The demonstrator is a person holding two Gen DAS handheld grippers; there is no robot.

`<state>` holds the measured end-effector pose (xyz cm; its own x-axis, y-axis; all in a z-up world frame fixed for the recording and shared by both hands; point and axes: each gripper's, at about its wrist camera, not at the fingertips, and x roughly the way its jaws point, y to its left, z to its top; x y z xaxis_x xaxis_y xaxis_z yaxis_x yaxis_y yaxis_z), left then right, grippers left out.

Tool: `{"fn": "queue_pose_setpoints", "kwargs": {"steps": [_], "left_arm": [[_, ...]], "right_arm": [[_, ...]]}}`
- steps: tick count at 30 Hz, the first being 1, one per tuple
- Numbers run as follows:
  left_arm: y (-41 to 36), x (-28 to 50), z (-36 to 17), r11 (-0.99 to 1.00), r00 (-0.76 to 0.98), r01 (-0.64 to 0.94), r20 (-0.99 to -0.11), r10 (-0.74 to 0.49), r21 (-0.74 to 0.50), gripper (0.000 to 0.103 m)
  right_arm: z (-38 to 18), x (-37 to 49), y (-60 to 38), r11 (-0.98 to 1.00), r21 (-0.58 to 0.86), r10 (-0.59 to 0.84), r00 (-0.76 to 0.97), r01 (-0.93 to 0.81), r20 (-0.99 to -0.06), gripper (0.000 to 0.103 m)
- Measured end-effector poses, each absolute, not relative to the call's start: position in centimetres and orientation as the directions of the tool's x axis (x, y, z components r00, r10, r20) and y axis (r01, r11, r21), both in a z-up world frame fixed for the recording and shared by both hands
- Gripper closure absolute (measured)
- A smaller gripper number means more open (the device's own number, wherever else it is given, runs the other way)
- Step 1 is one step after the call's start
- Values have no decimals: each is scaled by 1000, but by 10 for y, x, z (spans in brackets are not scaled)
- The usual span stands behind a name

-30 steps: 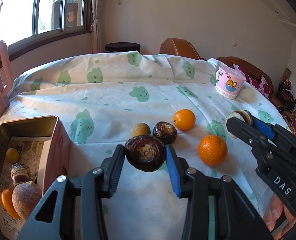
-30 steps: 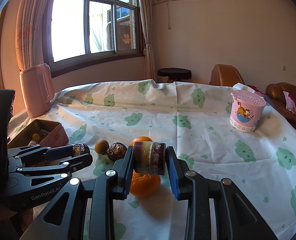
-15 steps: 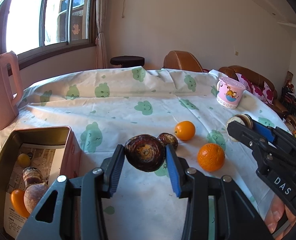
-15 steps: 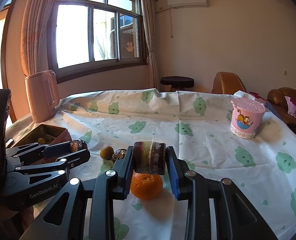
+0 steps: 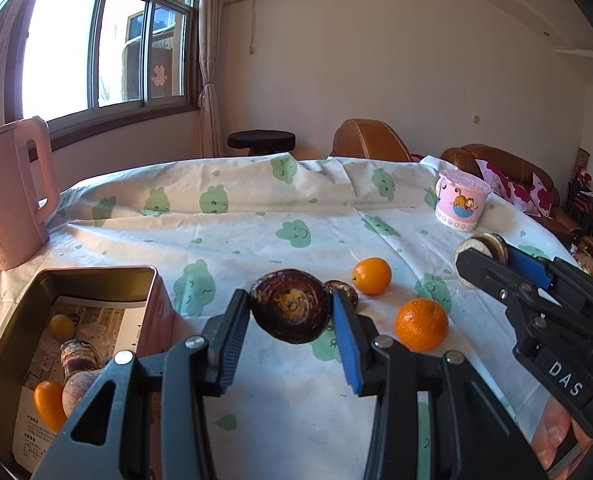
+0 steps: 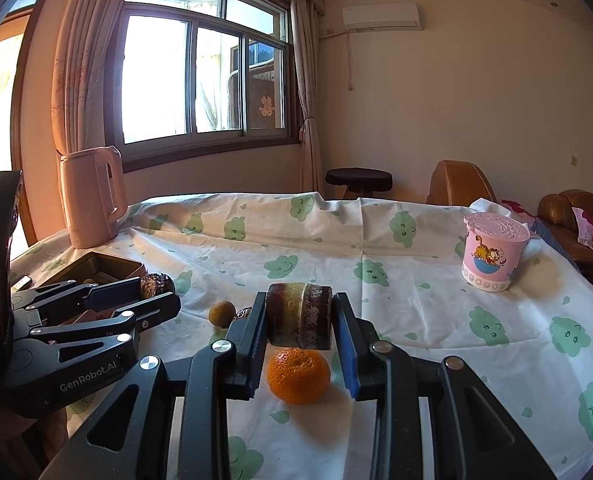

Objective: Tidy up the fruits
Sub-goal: 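Carry the dark brown fruit toward the tin with the left gripper while the right carries the jar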

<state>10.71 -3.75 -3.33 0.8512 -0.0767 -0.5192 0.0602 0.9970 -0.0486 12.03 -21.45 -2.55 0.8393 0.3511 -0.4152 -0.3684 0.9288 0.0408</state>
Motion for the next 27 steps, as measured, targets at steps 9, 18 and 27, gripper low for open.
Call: {"fn": "queue_pose_setpoints", "kwargs": {"steps": [9,18,27], "left_arm": [[-39,98,-29,998,878,49,-475,-58,-30,60],[-40,92,-26,999,893,41,-447,-44,-18,60],[-41,85,-23,1000,911,28,-410,-28,-5,59]], "right_arm": [[-23,112,-215,925,30,362,851,-380,-380,70],[-21,109,-216,922,26,369,858,-386,-357,70],[-19,103,-217,920,22,376,865,-392,-333,70]]}}
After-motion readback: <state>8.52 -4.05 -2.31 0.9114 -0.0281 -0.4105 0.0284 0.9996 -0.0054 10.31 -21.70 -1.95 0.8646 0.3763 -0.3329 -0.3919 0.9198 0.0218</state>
